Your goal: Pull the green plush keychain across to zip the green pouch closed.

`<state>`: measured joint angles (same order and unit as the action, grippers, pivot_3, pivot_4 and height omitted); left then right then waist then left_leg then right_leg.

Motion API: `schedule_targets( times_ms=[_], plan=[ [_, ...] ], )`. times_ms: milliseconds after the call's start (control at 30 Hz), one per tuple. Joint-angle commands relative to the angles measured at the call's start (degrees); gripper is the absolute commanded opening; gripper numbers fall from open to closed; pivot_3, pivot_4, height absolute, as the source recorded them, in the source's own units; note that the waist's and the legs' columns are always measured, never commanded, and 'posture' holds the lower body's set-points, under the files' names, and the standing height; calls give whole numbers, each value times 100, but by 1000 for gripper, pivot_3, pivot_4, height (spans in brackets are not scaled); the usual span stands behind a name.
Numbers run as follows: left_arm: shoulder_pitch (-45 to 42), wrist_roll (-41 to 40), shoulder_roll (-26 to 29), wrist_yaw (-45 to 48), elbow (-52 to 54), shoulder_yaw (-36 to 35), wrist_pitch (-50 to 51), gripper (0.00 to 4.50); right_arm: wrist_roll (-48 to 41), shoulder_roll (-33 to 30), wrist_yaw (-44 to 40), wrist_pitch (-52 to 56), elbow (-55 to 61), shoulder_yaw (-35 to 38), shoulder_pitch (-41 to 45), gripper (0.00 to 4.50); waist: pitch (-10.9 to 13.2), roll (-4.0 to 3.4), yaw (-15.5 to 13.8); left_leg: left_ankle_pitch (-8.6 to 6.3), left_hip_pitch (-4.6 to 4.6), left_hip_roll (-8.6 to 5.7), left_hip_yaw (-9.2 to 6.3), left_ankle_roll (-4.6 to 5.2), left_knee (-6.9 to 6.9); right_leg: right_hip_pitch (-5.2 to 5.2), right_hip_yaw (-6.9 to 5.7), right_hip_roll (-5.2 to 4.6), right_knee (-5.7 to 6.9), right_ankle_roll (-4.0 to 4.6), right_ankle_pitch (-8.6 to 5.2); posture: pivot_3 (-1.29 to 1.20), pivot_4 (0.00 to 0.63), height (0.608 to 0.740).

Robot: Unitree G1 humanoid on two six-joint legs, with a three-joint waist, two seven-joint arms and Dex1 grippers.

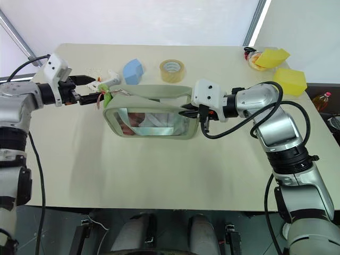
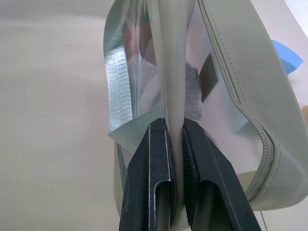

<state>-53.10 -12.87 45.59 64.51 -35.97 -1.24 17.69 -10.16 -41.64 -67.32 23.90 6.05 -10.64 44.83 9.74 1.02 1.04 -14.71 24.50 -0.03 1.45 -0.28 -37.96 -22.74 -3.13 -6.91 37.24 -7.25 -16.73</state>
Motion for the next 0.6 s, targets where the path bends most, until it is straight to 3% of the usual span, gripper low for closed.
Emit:
schedule_targets(
  times_ms=[33, 133, 333, 600],
  plan=[
    [-178, 32, -21, 145, 19, -24, -167, 4500, -6, 3, 47, 0, 190, -8, -19, 55, 0, 0, -9, 0, 0, 0, 0, 0, 0, 0, 0, 0, 0, 0, 0, 0, 150, 740],
    [-182, 8, -13, 280, 91, -49, -135, 3147, 33, 8, 87, -21, 162, -25, -1, 0, 0, 0, -9, 0, 1, 0, 0, 0, 0, 0, 0, 0, 0, 0, 0, 0, 150, 740],
    [-77, -168, -57, 431, 412, -137, 100, 28, 69, 43, 175, -29, 83, -30, 47, 0, 0, 0, -9, 0, 1, 0, -2, 0, -1, 0, 0, 0, 0, 0, 0, 0, 150, 740],
    [-631, -719, 35, 676, 920, -395, 931, 28, 434, 167, 571, 51, -280, -144, 304, 0, 0, 1, -8, 0, 1, 0, -6, 0, -2, 1, 0, 0, 0, 0, 0, 0, 150, 740]
  ],
)
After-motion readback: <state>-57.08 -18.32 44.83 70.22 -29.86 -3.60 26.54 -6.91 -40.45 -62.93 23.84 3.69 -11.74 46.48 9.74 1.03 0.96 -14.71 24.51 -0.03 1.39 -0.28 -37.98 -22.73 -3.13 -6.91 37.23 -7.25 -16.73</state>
